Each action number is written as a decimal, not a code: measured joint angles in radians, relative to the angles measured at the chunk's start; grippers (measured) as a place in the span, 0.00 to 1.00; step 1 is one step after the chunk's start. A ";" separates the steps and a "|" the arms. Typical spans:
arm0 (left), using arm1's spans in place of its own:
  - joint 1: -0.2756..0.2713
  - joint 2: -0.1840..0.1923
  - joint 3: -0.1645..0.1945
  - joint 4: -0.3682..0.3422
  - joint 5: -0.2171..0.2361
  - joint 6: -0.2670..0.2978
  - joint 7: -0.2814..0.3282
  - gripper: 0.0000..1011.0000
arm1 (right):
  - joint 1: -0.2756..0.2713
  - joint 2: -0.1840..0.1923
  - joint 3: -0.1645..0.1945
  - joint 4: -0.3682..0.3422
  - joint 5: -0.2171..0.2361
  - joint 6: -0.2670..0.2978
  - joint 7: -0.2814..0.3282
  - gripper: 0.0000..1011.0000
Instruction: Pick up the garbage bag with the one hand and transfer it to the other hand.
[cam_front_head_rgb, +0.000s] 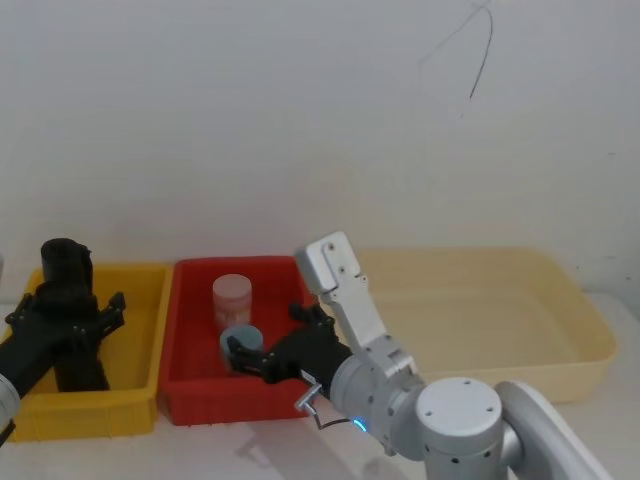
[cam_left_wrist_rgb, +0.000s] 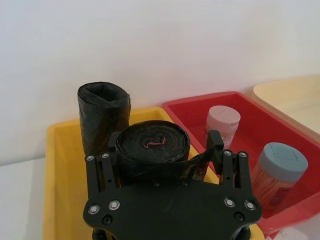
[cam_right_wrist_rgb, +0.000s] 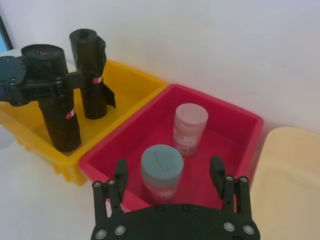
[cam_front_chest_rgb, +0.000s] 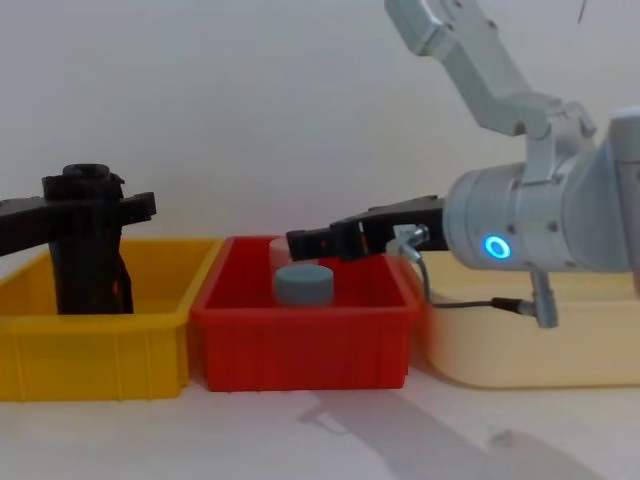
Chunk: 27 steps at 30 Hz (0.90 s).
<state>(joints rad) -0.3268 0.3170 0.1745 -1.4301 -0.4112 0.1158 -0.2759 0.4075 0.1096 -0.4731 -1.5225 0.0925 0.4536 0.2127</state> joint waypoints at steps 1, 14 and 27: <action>0.000 0.000 0.000 0.001 0.000 0.000 0.000 0.99 | 0.005 -0.008 -0.003 0.008 -0.001 0.002 0.000 0.99; -0.002 -0.001 0.001 0.003 -0.001 -0.001 -0.002 0.99 | 0.041 -0.056 -0.010 0.083 -0.011 0.017 -0.004 0.99; -0.003 -0.002 0.001 0.005 -0.001 -0.001 -0.002 0.99 | 0.084 -0.091 -0.005 0.172 -0.022 0.018 -0.007 0.99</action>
<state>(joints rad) -0.3293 0.3155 0.1752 -1.4255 -0.4125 0.1148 -0.2777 0.4910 0.0190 -0.4780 -1.3500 0.0701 0.4720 0.2053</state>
